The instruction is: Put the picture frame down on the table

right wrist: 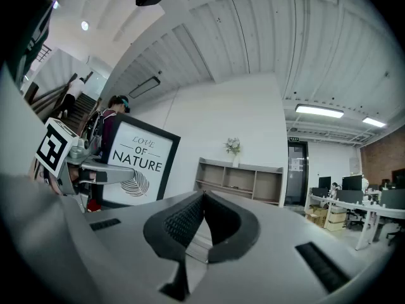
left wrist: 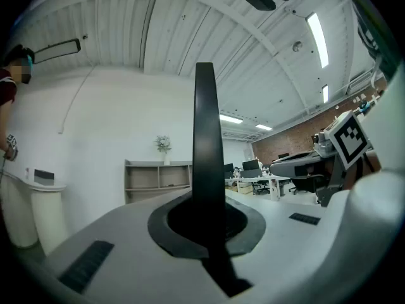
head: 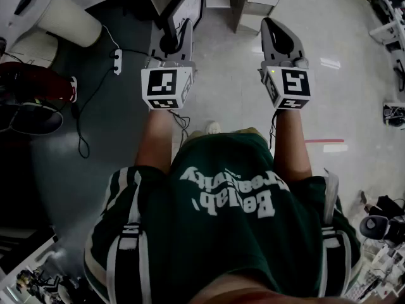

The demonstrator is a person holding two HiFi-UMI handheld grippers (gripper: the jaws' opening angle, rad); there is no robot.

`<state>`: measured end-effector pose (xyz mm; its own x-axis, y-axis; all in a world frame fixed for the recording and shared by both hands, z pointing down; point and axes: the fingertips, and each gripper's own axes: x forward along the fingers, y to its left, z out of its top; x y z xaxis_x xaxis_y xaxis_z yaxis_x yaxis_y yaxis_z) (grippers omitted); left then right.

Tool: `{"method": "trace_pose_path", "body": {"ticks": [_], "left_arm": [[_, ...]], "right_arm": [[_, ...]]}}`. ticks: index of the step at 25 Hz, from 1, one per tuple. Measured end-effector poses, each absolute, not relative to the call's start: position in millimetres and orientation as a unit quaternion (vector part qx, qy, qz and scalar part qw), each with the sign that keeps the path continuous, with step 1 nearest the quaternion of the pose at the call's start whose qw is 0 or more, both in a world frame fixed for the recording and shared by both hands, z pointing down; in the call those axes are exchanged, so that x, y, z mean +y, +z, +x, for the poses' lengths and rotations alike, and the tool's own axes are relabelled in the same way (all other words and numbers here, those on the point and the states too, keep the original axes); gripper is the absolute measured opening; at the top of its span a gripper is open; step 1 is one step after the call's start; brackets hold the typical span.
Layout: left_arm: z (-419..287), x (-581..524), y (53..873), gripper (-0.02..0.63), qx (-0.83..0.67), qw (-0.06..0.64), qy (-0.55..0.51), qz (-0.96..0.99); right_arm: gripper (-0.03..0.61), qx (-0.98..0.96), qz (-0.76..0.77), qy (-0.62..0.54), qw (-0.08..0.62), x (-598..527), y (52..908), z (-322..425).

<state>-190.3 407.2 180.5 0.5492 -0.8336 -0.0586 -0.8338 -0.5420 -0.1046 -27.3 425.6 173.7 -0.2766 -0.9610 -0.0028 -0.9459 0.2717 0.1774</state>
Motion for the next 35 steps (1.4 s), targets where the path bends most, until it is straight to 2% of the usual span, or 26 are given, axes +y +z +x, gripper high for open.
{"method": "trace_pose_path", "body": {"ticks": [23,35], "left_arm": [[-191.7,399.5,180.0,0.026,0.462,0.066,0.008,-0.884],[-173.7,308.4,185.7,0.028,0.471,0.071,0.001,-0.879]], "right_arm": [[0.034,-0.791,0.607,-0.076,0.030,415.9,173.1,-35.0],[0.034,-0.803,0.591,-0.072,0.029,315.1,183.6,-20.4]]}}
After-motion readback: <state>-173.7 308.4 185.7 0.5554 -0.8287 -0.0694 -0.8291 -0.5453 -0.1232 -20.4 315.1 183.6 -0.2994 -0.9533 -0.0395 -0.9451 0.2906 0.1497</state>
